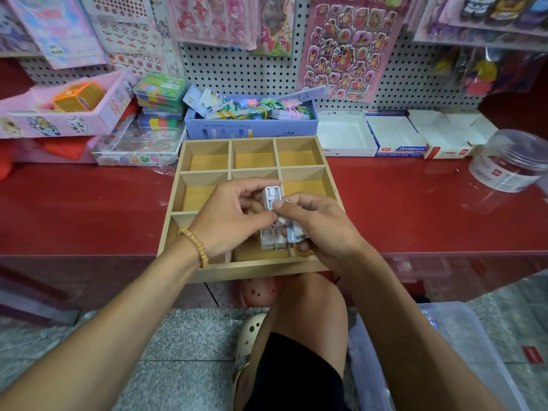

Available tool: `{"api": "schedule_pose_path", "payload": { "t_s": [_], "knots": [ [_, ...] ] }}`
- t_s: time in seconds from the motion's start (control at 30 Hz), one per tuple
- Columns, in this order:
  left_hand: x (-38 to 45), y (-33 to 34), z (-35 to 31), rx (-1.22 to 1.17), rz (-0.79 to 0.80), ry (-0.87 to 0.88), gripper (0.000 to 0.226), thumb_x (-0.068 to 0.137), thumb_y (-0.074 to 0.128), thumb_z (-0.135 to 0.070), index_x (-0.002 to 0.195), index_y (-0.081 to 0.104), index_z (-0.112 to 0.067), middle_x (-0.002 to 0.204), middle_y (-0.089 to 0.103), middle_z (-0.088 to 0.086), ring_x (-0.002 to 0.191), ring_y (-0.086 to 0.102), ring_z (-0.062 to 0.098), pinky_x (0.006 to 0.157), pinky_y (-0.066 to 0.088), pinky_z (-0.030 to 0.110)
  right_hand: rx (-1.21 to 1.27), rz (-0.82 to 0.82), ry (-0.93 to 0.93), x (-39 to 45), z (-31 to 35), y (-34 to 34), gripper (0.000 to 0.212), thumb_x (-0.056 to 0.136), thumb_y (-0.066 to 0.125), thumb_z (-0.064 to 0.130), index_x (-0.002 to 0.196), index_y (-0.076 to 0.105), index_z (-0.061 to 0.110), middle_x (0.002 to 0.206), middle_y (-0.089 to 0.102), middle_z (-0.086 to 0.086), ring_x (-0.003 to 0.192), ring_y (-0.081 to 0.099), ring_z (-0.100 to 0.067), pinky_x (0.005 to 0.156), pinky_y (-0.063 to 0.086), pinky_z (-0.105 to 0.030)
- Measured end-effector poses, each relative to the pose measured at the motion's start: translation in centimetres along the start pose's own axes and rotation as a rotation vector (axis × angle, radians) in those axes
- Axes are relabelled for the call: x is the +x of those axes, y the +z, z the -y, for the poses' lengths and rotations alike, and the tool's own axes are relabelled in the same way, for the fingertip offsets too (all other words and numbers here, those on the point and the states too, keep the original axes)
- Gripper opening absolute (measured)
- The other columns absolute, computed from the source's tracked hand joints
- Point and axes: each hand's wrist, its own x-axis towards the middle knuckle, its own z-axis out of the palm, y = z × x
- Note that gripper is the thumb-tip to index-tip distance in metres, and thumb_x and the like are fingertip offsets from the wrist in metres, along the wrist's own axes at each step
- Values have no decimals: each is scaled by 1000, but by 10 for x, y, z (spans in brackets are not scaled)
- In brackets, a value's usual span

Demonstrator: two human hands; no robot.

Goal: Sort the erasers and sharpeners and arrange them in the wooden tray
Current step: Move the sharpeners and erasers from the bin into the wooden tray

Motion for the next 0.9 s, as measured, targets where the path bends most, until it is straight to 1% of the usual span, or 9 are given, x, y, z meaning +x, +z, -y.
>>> {"api": "schedule_pose_path", "payload": {
  "t_s": [0.1, 0.23, 0.33, 0.43, 0.5, 0.6, 0.73, 0.8, 0.9],
  "knots": [
    [1, -1, -1, 87, 4, 12, 46, 77, 73, 3, 114, 67, -24, 70, 65, -19, 61, 61, -1, 61, 50, 16, -6, -6, 1, 0, 0, 0, 17, 91, 72, 27, 77, 68, 18, 71, 61, -6, 53, 48, -13, 43, 32, -24],
    [2, 0, -3, 305, -79, 154, 38, 73, 79, -9, 99, 67, -34, 97, 56, -8, 72, 61, 6, 60, 50, 17, -38, -30, -6, -2, 2, 1, 19, 91, 71, 27, 75, 67, 18, 60, 60, 3, 47, 49, -7, 44, 32, -24],
    [-2, -2, -8, 469, -96, 190, 31, 70, 79, -16, 96, 67, -29, 92, 57, -13, 69, 60, 8, 60, 48, 17, -52, -45, -16, -3, 2, 1, 19, 91, 72, 30, 77, 68, 18, 59, 58, 4, 49, 47, -9, 43, 32, -24],
    [-9, -16, -6, 556, -71, 59, 30, 70, 82, -19, 95, 66, -26, 81, 58, -17, 70, 60, 10, 68, 51, 27, 14, -129, 10, -3, -1, -7, 23, 90, 72, 34, 73, 66, 21, 62, 56, 3, 60, 47, -20, 44, 31, -25],
    [-14, -26, 3, 728, 2, -25, 31, 71, 83, -24, 97, 66, -30, 88, 59, -13, 76, 57, 7, 73, 51, 30, 74, -182, 32, -3, -4, -15, 22, 90, 73, 31, 75, 65, 18, 63, 59, 4, 64, 49, -22, 44, 30, -26],
    [-20, -29, 12, 921, 164, -93, 39, 74, 81, -33, 110, 66, -31, 100, 56, -10, 87, 54, 6, 79, 45, 25, 90, -220, 48, -3, -7, -21, 20, 91, 72, 28, 78, 64, 15, 65, 61, 5, 59, 54, -14, 43, 33, -25],
    [-17, -20, 15, 1021, 227, -48, 45, 80, 77, -34, 122, 64, -29, 105, 57, -11, 97, 46, 6, 89, 39, 20, 53, -212, 41, -2, -8, -19, 19, 91, 72, 29, 77, 64, 18, 74, 62, 2, 59, 55, -13, 43, 34, -25],
    [-14, -14, 16, 1086, 248, -26, 47, 81, 76, -35, 126, 62, -29, 98, 52, -11, 103, 47, 10, 98, 39, 27, 44, -219, 41, -1, -8, -18, 17, 91, 72, 29, 79, 66, 18, 77, 62, 0, 63, 57, -13, 43, 34, -26],
    [-10, -8, 18, 1148, 295, -5, 47, 83, 73, -40, 127, 62, -28, 93, 44, -12, 106, 48, 13, 101, 39, 32, 60, -220, 42, 2, -9, -20, 17, 91, 72, 29, 81, 66, 16, 73, 60, 1, 65, 56, -16, 43, 34, -26]
  ]
}}
